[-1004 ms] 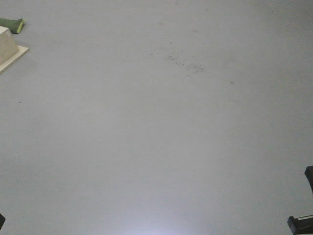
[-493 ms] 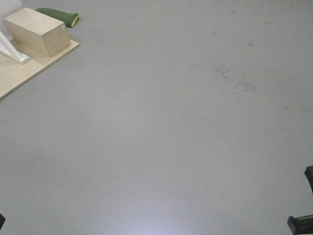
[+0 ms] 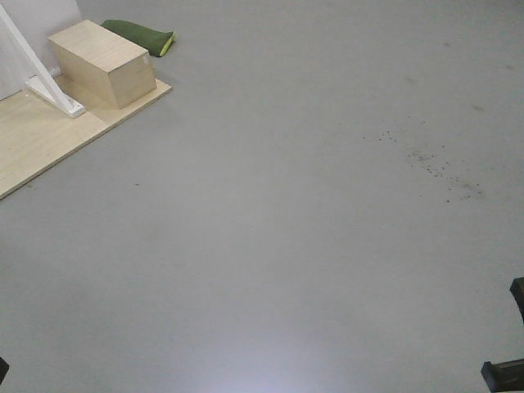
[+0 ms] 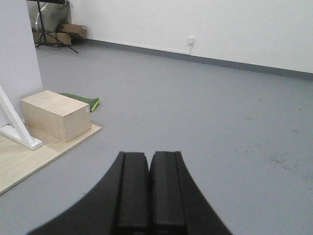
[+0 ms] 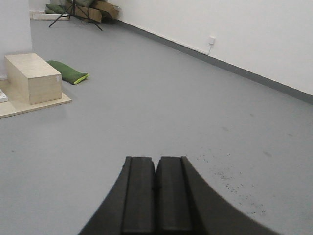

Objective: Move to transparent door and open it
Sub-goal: 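Drive the base toward the white-framed sliding glass door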

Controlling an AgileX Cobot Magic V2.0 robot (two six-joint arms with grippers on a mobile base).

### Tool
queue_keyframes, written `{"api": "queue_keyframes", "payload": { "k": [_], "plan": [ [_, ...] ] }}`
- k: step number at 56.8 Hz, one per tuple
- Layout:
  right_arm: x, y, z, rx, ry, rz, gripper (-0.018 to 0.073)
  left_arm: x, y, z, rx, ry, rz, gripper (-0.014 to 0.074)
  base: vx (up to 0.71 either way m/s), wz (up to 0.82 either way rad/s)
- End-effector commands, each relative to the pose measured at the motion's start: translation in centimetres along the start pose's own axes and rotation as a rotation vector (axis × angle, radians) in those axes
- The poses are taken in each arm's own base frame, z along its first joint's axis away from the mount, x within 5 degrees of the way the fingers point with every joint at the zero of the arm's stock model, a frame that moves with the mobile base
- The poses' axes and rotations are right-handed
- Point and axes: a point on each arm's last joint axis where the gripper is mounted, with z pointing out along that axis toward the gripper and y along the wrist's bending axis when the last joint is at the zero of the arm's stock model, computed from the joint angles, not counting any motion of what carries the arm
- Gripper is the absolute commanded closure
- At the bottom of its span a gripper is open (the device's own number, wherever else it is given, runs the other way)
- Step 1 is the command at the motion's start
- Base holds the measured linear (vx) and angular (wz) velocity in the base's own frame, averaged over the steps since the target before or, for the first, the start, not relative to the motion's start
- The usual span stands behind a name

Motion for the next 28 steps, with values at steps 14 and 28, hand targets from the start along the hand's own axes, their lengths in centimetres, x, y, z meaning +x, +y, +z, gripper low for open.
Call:
{"api": "queue_keyframes", "payload": {
  "k": [14, 28],
  "plan": [
    [-0.67, -0.17, -0.12, 0.024, -0.089, -0.011, 0.0564, -1.67, 0.04, -0.34, -0.005, -0.117, -0.011, 0.0602, 0.44, 0.18],
    [-0.67, -0.17, -0.12, 0.024, -0.089, -0.011, 0.0564, -1.67, 0.04, -0.34, -0.005, -0.117, -0.011, 0.0602, 0.47, 0.29]
  ]
}}
